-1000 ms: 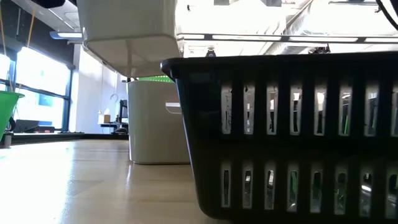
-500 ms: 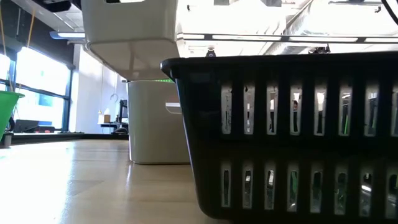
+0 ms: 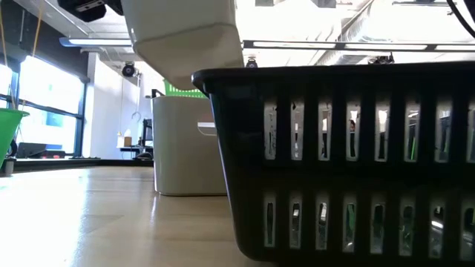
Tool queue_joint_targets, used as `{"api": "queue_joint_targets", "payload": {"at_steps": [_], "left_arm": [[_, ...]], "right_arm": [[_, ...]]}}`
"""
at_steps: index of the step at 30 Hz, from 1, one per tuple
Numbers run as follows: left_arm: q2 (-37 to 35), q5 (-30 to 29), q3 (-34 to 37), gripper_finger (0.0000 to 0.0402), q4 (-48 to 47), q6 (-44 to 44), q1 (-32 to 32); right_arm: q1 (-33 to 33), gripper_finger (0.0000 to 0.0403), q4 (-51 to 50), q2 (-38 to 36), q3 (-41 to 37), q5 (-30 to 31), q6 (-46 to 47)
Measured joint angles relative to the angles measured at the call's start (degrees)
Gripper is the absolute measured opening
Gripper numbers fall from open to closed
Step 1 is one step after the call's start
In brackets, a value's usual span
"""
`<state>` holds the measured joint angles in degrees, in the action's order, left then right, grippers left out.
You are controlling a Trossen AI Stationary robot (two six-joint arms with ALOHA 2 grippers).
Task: Stack baskets on shelf by color
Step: Stack the left gray bin on top of the gray bin on the shelf
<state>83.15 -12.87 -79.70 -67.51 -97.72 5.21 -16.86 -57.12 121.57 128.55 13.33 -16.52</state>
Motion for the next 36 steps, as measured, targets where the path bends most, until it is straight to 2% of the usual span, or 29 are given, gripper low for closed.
{"api": "queue_joint_targets", "payload": {"at_steps": [5, 9, 12, 15, 17, 21, 32, 36], "left_arm": [[0.0, -2.2, 0.0, 0.0001, 0.4, 0.2, 0.0], [0.0, -2.5, 0.1, 0.0001, 0.0, 1.7, 0.0], [0.0, -2.9, 0.1, 0.0001, 0.4, 2.7, 0.0], [0.0, -4.5, 0.1, 0.0001, 0.6, 3.7, 0.0], [0.0, -4.8, 0.1, 0.0001, 0.5, 4.0, 0.0], [0.0, -5.0, 0.1, 0.0016, 0.7, 5.5, -0.2], [-0.1, 0.3, 0.0, 0.0103, 1.1, 15.7, -3.2], [-0.4, -1.1, 0.0, 0.0112, 1.1, 20.0, -3.5]], "right_arm": [[1.4, 0.0151, -1.3, 0.6, 0.0, -5.1, 4.6], [1.5, 0.0137, -3.0, 1.3, 0.0, -3.1, 4.7], [1.2, 0.0096, -3.6, 1.4, 0.0, -2.9, 4.8], [1.3, 0.0030, -3.7, 1.4, 0.0, -2.9, 6.3], [1.3, 0.0013, -3.9, 1.5, 0.0, -2.8, 6.5], [1.2, 0.0017, -3.4, 1.5, 0.0, -2.3, 7.9], [1.4, 0.0003, -3.5, 1.6, 0.0, -1.8, 13.7], [1.4, 0.0001, -5.2, 1.6, 0.0, -2.2, 16.9]]}}
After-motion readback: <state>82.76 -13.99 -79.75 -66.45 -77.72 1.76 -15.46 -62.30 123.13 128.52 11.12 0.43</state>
